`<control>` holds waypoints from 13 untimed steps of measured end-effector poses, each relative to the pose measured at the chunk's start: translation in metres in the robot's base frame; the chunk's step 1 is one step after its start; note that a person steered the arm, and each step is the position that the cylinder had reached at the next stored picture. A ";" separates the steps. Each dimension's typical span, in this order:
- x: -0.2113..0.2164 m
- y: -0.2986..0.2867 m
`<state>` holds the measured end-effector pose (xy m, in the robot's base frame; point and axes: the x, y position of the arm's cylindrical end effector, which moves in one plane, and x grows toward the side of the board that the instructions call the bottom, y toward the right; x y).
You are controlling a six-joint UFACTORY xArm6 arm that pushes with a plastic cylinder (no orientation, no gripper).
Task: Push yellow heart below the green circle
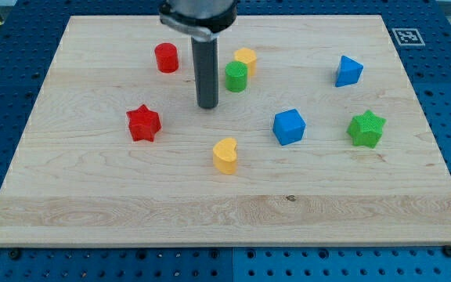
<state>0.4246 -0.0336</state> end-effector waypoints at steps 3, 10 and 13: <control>0.089 -0.018; 0.028 0.039; 0.028 0.005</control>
<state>0.4528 -0.0288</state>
